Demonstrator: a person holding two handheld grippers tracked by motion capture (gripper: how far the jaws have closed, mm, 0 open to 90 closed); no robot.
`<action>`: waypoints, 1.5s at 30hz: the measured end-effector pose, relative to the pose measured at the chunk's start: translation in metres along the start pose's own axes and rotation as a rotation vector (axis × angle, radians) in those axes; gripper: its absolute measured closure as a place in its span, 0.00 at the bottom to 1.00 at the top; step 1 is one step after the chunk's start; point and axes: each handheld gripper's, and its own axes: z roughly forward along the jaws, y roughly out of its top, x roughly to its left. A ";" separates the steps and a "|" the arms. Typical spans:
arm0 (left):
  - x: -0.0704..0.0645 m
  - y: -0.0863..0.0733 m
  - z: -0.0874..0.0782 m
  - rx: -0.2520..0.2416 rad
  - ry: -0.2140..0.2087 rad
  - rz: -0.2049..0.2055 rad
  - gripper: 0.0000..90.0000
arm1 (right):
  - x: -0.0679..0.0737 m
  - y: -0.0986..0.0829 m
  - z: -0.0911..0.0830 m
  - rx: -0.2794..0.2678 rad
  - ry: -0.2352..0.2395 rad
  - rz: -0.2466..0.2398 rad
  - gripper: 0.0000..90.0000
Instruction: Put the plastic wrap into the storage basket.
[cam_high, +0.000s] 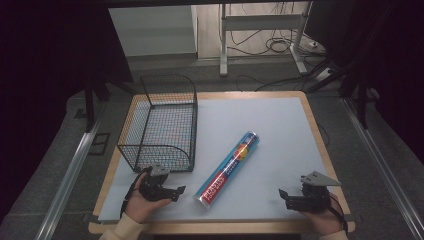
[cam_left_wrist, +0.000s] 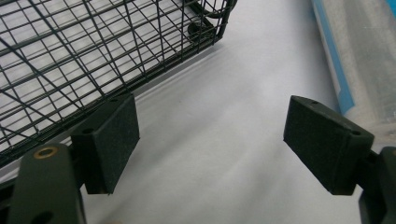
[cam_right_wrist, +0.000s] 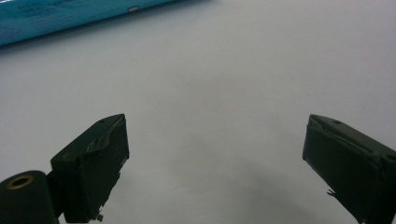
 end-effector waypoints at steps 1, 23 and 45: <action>0.000 0.000 -0.001 -0.001 0.001 0.005 0.20 | -0.001 0.000 0.000 0.004 -0.003 0.005 0.08; -0.020 0.018 -0.024 -0.043 -0.023 -0.005 0.20 | -0.002 0.003 0.001 -0.003 0.010 -0.002 0.09; -0.048 0.054 -0.032 -0.019 -0.042 0.070 0.23 | 0.002 0.000 0.003 -0.004 0.012 -0.029 0.11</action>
